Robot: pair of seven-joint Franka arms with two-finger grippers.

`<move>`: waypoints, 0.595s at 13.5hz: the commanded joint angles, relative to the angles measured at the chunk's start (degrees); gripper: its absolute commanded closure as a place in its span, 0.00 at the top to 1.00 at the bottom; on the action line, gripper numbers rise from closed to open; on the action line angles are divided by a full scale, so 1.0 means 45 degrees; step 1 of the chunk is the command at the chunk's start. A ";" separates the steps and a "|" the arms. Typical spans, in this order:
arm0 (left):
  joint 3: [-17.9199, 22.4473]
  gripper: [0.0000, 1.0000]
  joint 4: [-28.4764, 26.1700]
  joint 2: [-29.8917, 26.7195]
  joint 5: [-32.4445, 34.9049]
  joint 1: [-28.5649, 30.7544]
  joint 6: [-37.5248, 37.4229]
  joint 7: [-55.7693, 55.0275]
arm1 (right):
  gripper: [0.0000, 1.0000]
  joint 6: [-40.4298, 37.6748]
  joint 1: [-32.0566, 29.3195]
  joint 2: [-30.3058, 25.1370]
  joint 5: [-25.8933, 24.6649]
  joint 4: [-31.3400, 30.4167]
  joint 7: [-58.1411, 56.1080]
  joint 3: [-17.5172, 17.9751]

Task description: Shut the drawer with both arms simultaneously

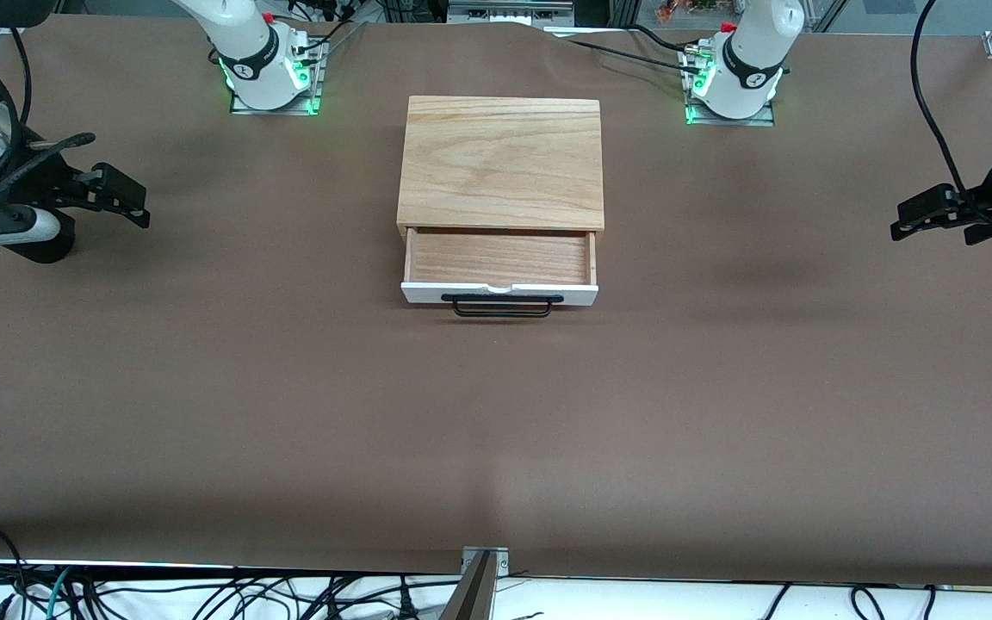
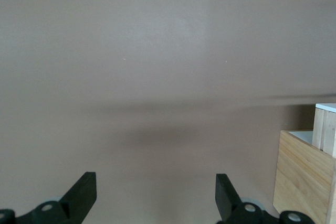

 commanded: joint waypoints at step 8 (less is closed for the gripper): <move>-0.0036 1.00 -0.0024 0.0018 0.0161 -0.0114 0.0100 -0.0161 | 1.00 -0.0254 0.0107 0.0012 0.0160 0.0242 0.0125 0.0009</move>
